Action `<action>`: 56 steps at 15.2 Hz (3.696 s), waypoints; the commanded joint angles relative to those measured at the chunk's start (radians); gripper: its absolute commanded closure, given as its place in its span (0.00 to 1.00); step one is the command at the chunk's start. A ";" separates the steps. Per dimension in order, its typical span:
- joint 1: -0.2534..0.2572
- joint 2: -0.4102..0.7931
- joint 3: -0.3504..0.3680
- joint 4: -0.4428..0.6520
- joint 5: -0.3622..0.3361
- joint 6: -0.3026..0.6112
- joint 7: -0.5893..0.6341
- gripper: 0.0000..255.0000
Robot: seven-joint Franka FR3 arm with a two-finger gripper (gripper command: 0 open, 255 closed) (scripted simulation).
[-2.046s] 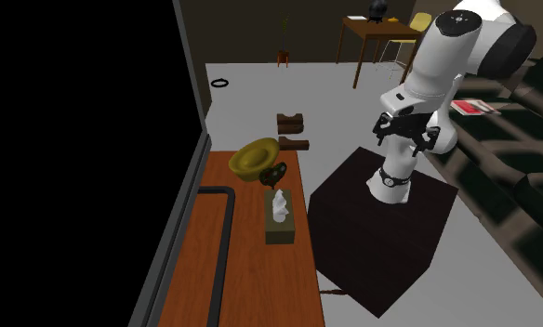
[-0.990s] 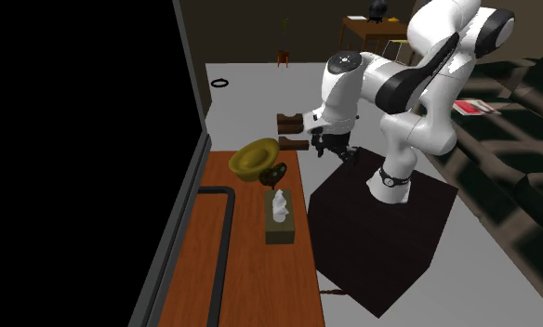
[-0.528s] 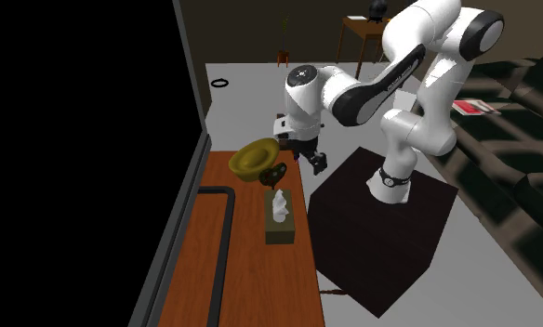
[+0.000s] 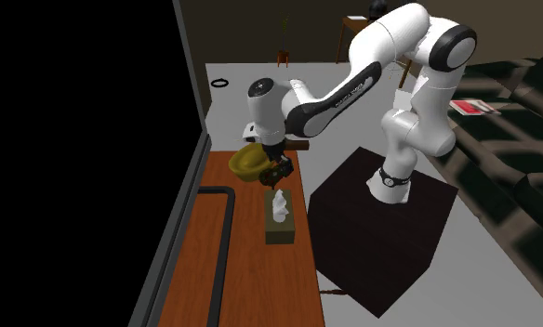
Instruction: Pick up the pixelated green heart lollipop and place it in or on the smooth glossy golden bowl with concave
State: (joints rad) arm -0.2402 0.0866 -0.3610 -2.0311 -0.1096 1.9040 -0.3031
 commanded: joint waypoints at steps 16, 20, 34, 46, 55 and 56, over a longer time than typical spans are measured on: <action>-0.034 0.103 -0.021 -0.013 0.029 0.112 -0.024 0.00; -0.034 0.103 -0.021 -0.013 0.029 0.112 -0.024 1.00; -0.032 0.070 -0.023 0.018 0.018 0.050 -0.024 1.00; -0.022 0.234 -0.004 0.325 0.039 -0.131 0.000 0.00; -0.024 0.235 -0.005 0.279 0.038 -0.084 0.001 0.00; -0.024 0.235 -0.005 0.279 0.038 -0.084 0.001 0.00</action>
State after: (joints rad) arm -0.2639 0.3215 -0.3662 -1.7520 -0.0712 1.8203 -0.3022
